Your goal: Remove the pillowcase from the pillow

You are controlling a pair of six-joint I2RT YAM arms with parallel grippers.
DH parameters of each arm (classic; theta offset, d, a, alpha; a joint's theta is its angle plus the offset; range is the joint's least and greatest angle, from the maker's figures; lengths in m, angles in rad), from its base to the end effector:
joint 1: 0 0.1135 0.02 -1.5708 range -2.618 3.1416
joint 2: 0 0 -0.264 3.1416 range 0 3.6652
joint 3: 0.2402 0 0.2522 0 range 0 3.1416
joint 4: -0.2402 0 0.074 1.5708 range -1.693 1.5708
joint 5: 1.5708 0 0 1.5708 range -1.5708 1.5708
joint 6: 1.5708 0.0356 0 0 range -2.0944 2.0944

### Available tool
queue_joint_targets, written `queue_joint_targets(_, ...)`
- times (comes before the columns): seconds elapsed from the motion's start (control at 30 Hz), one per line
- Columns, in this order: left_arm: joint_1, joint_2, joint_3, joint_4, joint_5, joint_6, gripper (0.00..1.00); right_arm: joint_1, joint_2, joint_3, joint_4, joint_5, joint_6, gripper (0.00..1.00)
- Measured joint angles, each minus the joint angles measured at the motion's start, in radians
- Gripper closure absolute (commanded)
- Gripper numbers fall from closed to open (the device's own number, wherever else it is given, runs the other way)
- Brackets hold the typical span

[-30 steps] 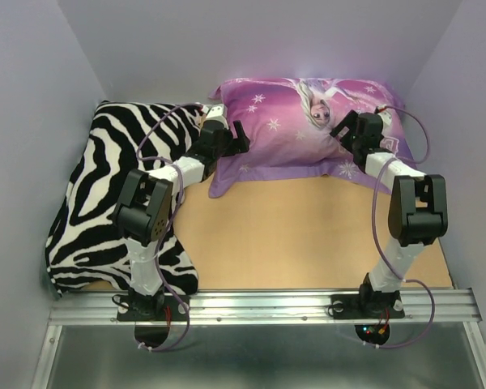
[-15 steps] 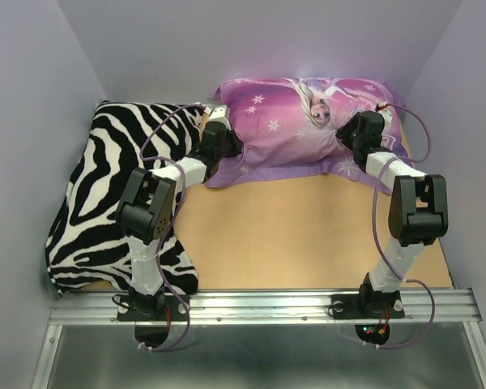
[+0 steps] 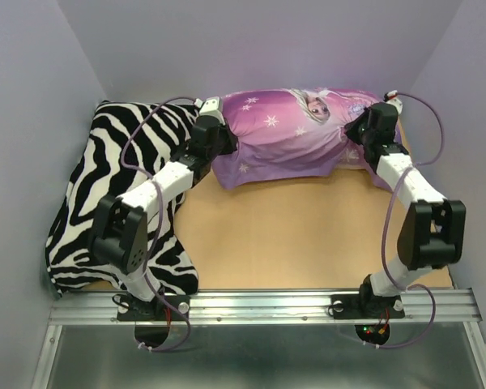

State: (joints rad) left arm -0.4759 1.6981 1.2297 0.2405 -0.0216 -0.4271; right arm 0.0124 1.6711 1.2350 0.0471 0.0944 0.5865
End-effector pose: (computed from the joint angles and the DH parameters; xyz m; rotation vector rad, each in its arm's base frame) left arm 0.3612 -0.1853 0.2935 0.0292 1.8425 -0.6209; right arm 0.3951 0.0015 0.2856 0.6174 1.8708 0.3008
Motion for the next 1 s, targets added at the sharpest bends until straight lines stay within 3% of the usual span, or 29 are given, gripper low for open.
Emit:
queue_joint_targets(0.3, -0.072, -0.426, -0.045, -0.248, -0.014, -0.050, 1.00, 0.002, -0.500, 0.000, -0.300, -0.055, -0.051, 1.00)
queue_joint_targets(0.43, -0.097, -0.561, -0.045, -0.336, -0.010, -0.084, 0.99, 0.002, -0.600, 0.027, -0.381, -0.101, -0.057, 1.00)
queue_joint_targets(0.57, -0.084, -0.571, -0.042, -0.374, -0.023, -0.114, 0.93, 0.002, -0.527, 0.041, -0.382, -0.165, -0.055, 0.99)
queue_joint_targets(0.77, 0.032, -0.301, 0.024, -0.375, 0.061, -0.168, 0.85, 0.002, -0.160, 0.059, -0.363, -0.209, -0.043, 0.99)
queue_joint_targets(0.8, 0.047, -0.256, 0.053, -0.369, 0.079, -0.178, 0.74, 0.005, -0.104, 0.084, -0.348, -0.217, -0.039, 0.99)
queue_joint_targets(0.9, 0.074, -0.167, 0.163, -0.369, 0.097, -0.187, 0.60, 0.006, -0.004, 0.214, -0.323, -0.219, -0.040, 1.00)
queue_joint_targets(0.93, 0.087, -0.135, 0.225, -0.374, 0.100, -0.187, 0.47, 0.005, 0.026, 0.268, -0.315, -0.213, -0.039, 0.99)
queue_joint_targets(1.0, 0.108, -0.079, 0.363, -0.414, 0.102, -0.177, 0.31, 0.002, 0.083, 0.366, -0.317, -0.206, -0.031, 0.99)
